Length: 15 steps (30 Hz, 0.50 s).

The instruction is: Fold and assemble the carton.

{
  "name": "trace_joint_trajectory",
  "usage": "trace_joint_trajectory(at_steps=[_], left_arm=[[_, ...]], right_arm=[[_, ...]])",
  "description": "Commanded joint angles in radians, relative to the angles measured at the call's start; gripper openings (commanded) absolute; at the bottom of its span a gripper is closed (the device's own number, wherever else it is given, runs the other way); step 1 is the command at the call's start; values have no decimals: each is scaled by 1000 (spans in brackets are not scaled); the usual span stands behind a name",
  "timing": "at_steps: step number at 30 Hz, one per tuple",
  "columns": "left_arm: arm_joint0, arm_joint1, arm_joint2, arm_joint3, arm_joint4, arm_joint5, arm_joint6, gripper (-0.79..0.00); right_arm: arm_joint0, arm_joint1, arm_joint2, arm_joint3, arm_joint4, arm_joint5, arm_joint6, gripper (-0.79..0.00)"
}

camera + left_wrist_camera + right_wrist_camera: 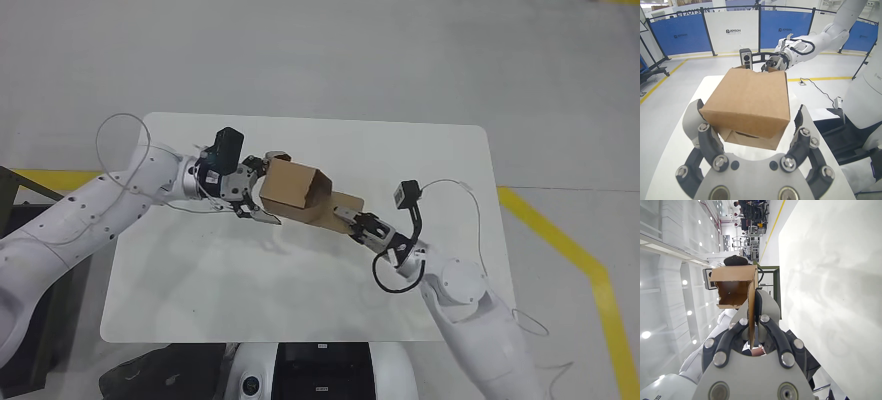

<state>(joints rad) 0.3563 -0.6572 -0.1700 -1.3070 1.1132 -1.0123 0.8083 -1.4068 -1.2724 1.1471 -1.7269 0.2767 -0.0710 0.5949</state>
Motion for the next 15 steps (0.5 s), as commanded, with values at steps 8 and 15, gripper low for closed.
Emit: trace_joint_trajectory(at_steps=[8,15], left_arm=[[7,1,0,-3,-17,0,0,-129],[6,1,0,-2,-20,0,0,-308]], right_arm=[[7,3,5,13,31,-20,26,-785],[7,3,4,14,33,-20,27,-785]])
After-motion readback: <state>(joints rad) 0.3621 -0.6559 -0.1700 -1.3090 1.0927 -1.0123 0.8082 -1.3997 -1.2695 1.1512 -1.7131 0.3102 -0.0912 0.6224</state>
